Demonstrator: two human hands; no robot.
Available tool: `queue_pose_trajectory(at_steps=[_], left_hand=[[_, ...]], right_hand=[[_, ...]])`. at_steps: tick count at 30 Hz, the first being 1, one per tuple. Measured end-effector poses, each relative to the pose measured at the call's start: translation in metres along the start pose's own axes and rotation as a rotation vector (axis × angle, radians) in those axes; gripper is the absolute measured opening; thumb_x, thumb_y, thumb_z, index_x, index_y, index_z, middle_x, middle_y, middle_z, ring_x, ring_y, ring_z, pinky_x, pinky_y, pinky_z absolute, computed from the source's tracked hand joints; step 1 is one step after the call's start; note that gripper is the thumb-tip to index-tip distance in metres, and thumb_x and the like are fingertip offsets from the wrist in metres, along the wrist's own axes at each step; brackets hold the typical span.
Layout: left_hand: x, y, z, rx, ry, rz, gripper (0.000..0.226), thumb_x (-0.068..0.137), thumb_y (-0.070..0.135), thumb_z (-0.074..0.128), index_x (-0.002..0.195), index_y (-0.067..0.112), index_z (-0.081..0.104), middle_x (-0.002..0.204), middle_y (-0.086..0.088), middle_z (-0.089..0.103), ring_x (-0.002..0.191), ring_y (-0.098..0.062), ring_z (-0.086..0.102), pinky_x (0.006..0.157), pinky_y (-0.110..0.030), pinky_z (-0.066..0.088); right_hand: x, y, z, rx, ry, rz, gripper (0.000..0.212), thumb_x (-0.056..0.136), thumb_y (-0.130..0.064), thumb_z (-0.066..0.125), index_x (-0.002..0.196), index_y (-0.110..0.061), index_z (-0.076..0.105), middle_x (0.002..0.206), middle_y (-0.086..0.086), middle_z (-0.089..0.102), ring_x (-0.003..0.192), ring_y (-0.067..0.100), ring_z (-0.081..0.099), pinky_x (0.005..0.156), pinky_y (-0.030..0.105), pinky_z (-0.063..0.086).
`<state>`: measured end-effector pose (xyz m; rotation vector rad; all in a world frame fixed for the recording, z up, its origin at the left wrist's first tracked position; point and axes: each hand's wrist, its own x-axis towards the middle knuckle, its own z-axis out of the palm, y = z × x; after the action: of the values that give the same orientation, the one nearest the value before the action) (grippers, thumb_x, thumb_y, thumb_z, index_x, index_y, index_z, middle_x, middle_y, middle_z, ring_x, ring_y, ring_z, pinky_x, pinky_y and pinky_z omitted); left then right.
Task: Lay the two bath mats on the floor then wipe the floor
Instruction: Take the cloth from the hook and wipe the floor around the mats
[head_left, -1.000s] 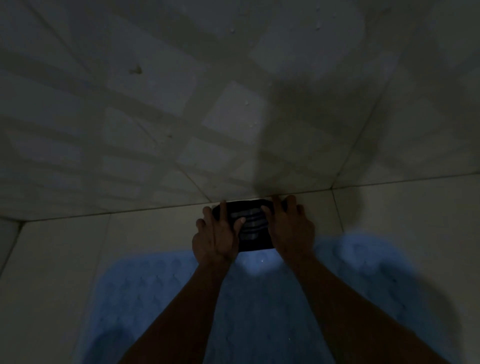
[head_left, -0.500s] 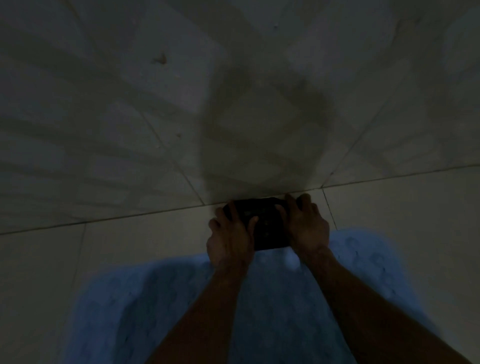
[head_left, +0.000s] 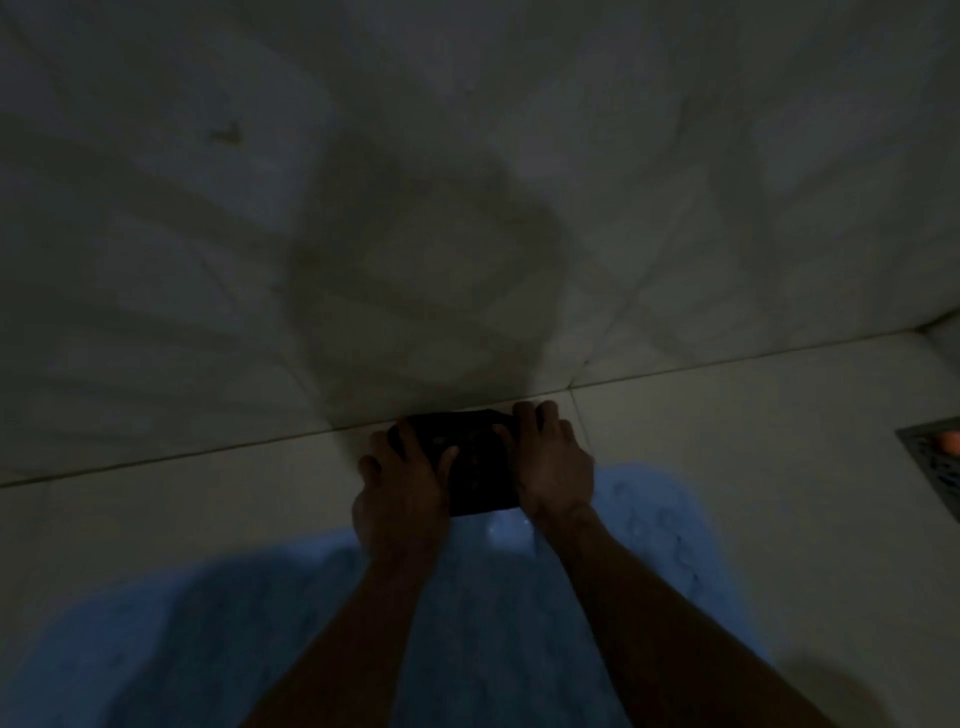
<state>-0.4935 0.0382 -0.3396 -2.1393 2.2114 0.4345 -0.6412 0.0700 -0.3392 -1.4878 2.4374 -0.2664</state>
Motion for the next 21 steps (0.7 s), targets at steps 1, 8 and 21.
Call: queue_pose_trajectory(at_steps=[1, 8, 21], left_hand=[[-0.001, 0.005, 0.001, -0.002, -0.006, 0.004, 0.067, 0.095, 0.067, 0.031, 0.141, 0.018, 0.039, 0.128, -0.010, 0.044, 0.110, -0.033, 0.052, 0.061, -0.040, 0.046], [-0.013, 0.064, 0.016, 0.015, 0.033, 0.016, 0.068, 0.095, 0.066, 0.031, 0.145, 0.022, 0.040, 0.131, -0.012, 0.044, 0.108, -0.034, 0.051, 0.064, -0.040, 0.046], [-0.030, 0.179, 0.036, 0.021, -0.002, 0.101, 0.063, 0.098, 0.064, 0.030, 0.145, 0.023, 0.035, 0.137, -0.010, 0.035, 0.123, -0.032, 0.039, 0.071, -0.043, 0.045]], right_hand=[[0.001, 0.006, -0.001, 0.009, 0.005, -0.011, 0.042, 0.100, -0.049, 0.040, 0.122, -0.015, 0.052, 0.114, 0.011, 0.051, 0.098, 0.034, 0.055, 0.058, 0.035, 0.035], [0.018, 0.065, -0.016, 0.008, -0.005, -0.001, 0.047, 0.100, -0.052, 0.034, 0.129, -0.018, 0.048, 0.122, 0.011, 0.049, 0.108, 0.032, 0.051, 0.065, 0.039, 0.042], [0.033, 0.183, -0.038, 0.065, 0.120, 0.040, 0.041, 0.100, -0.054, 0.035, 0.122, -0.024, 0.054, 0.121, 0.008, 0.050, 0.103, 0.029, 0.055, 0.067, 0.041, 0.054]])
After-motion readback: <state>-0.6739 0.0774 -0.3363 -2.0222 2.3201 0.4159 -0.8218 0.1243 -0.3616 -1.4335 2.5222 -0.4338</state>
